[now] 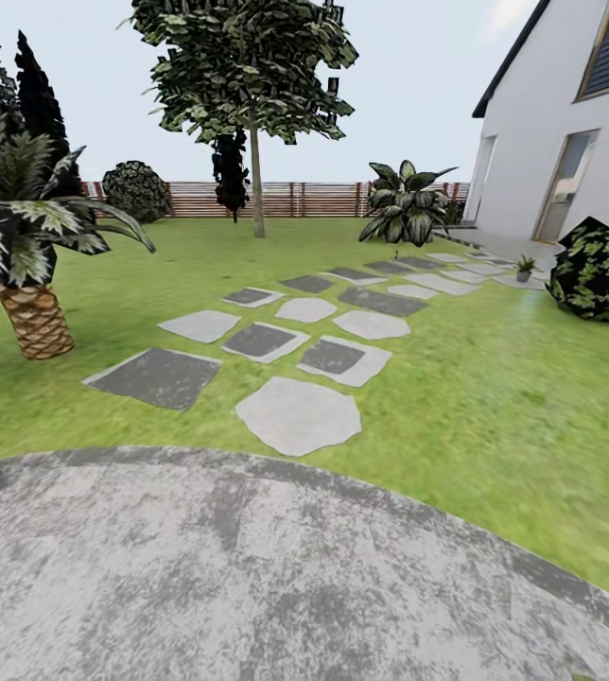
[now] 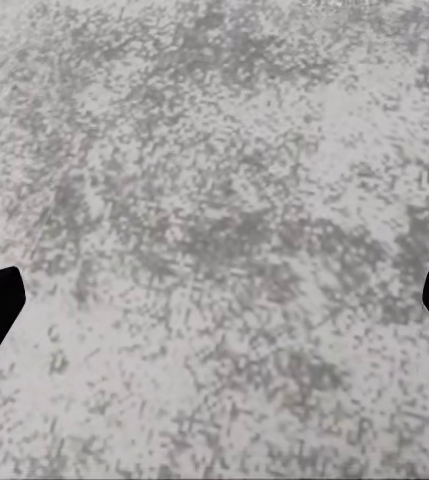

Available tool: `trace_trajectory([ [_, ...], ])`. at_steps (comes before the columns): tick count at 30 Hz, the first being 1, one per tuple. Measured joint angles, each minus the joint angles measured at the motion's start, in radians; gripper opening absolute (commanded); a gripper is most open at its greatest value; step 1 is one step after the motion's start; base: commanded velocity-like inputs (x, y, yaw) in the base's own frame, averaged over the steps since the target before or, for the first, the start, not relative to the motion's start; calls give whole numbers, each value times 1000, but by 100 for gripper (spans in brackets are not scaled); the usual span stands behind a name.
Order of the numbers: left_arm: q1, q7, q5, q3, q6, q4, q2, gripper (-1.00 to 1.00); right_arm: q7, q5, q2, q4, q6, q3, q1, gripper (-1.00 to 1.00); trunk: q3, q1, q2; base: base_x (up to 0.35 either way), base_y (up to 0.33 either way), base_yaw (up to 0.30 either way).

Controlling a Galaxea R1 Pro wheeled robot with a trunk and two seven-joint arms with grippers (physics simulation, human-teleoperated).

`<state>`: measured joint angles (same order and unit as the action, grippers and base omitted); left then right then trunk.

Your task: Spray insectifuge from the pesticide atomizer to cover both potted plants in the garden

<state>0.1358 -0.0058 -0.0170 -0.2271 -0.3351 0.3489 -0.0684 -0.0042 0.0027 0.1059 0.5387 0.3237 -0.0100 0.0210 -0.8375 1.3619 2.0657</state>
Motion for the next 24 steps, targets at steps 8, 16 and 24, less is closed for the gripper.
trace_trajectory([
  [8,0,0,-1,3,-2,-33,-1,100,0,0,0,0,0,0,0,100,0,0,0,337,0,0],
  [16,0,0,-1,3,-2,-38,-1,100,0,0,0,0,0,0,0,100,0,0,0,337,0,0],
  [24,0,0,-1,3,-2,-38,-1,100,0,0,0,0,0,0,0,100,0,0,0,337,0,0],
])
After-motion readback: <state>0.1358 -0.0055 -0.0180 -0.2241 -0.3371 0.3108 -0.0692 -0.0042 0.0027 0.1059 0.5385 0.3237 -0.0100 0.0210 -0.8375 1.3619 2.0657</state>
